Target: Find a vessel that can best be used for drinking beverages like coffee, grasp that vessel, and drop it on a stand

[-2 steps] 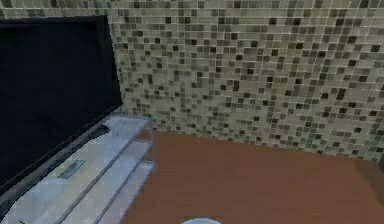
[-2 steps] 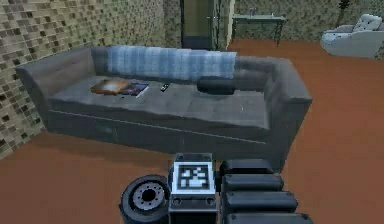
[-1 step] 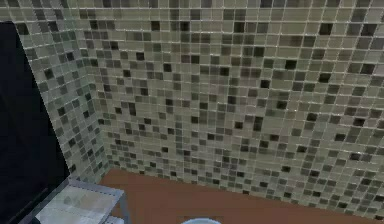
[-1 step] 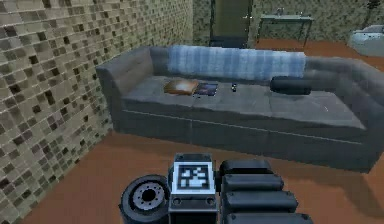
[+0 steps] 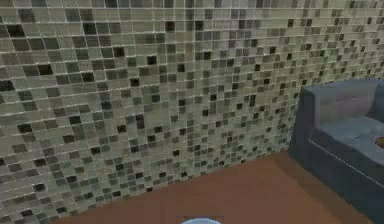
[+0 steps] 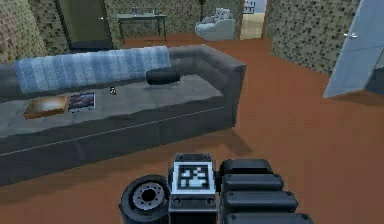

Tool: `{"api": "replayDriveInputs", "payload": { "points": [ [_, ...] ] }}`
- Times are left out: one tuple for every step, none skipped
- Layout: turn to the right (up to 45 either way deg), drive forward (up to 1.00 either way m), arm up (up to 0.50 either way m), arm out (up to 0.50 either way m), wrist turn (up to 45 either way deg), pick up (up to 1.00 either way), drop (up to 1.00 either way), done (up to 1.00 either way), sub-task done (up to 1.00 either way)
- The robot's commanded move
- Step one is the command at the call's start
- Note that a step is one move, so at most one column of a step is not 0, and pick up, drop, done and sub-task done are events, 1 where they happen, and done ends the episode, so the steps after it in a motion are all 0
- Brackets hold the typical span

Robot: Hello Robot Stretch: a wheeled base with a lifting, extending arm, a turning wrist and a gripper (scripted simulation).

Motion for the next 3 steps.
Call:
{"api": "replayDriveInputs", "payload": {
  "points": [
    [-45.0, 0.00, 0.00, 0.00, 0.0, 0.00, 0.00, 0.00, 0.00],
    [-6.0, 0.00, 0.00, 0.00, 0.0, 0.00, 0.00, 0.00, 0.00],
    [45.0, 0.00, 0.00, 0.00, 0.0, 0.00, 0.00, 0.00, 0.00]
  ]
}}
